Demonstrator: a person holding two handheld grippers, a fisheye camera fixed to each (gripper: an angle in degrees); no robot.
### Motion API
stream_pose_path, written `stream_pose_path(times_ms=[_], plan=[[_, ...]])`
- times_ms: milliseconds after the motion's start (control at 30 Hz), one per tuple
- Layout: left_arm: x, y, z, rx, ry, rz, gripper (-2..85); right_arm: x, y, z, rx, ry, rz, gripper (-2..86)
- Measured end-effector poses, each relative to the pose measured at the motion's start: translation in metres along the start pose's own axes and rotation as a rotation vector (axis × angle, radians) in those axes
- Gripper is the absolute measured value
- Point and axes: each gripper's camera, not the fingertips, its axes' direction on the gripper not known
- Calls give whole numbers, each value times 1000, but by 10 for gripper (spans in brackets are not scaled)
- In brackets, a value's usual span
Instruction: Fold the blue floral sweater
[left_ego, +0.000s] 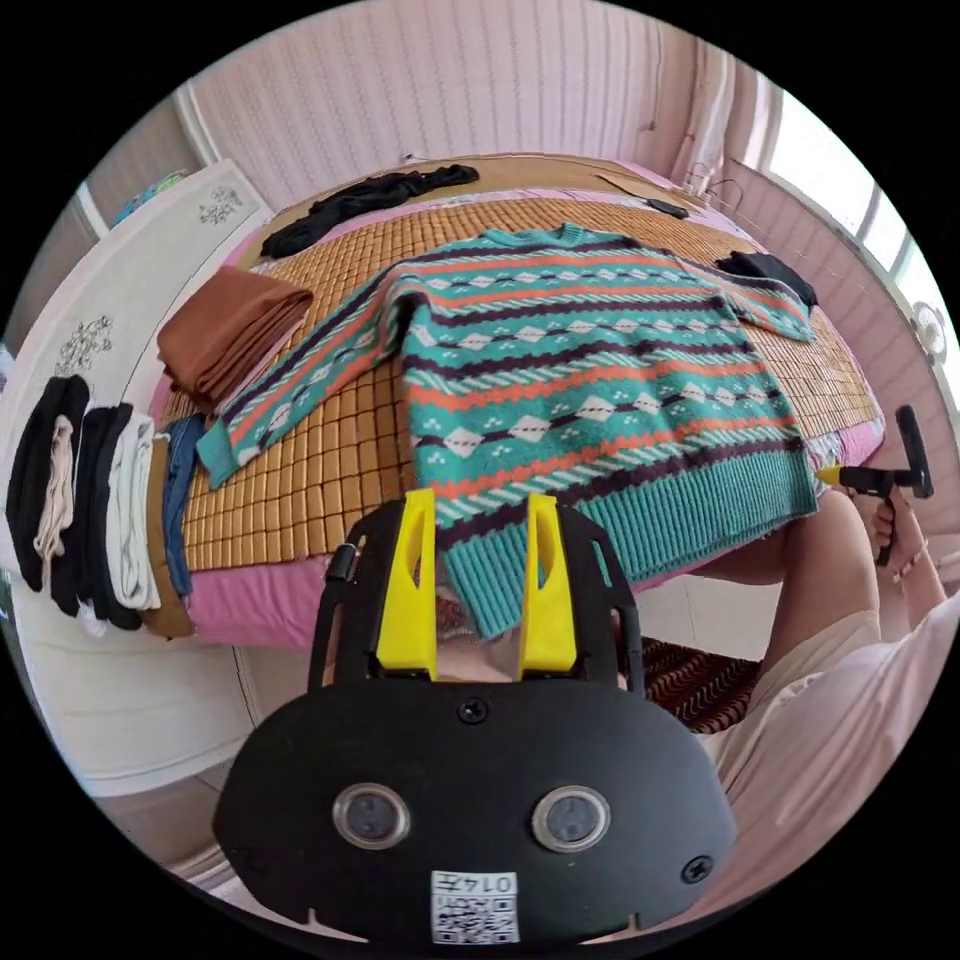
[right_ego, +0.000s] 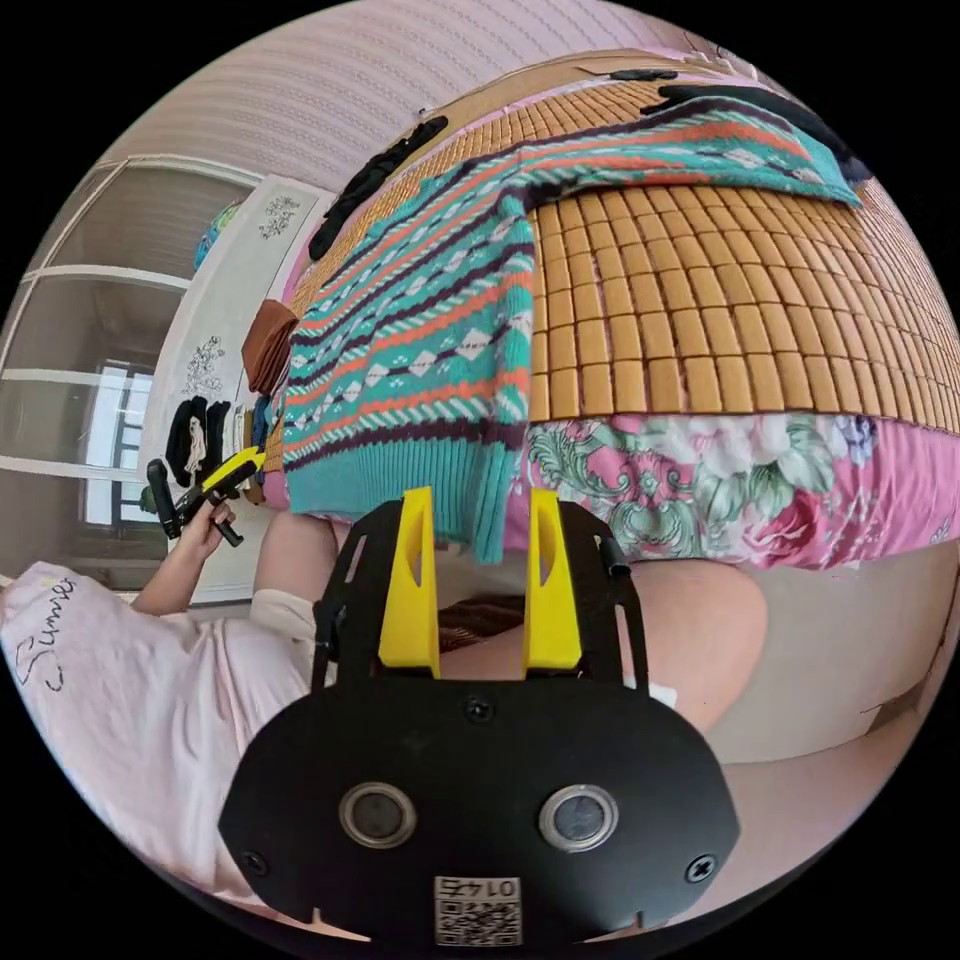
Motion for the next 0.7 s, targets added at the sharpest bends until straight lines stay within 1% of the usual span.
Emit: stream_pose_path(times_ms=[67, 100, 133, 167, 233, 300, 333, 367, 433, 533, 633, 700], plan=[[-12, 21, 9, -37, 24, -71, 132, -20, -4, 13, -46, 53, -1, 124], [-12, 24, 12, -40, 35, -69, 132, -24, -5, 16, -62, 70, -1, 119], [-10, 29, 21, -50, 44, -53, 131, -30, -8, 21, -103, 114, -3, 75], [-6, 31, 31, -82, 60, -38, 130, -36, -10, 22, -122, 172, 0, 49], [-1, 30, 48, -146, 85, -21, 125, -44, -12, 14, -119, 189, -2, 38], [2, 29, 66, -238, 75, -21, 96, -51, -14, 1, -107, 190, -8, 31], [5, 30, 72, -277, 37, 3, 67, -56, -14, -8, -101, 197, -11, 29], [8, 32, 71, -262, 53, 46, 35, -62, -15, -16, -101, 209, -20, 27], [9, 38, 71, -268, 78, 56, 20, -72, -15, -24, -105, 233, -34, 26], [9, 54, 73, -277, 134, 83, 13, -85, -21, -20, -168, 297, -43, 31], [-17, 72, 69, -227, 202, -31, 12, -100, -25, -17, -196, 296, -31, 43], [-40, 84, 60, -166, 197, -114, 14, -114, -27, -22, -196, 316, -27, 49]])
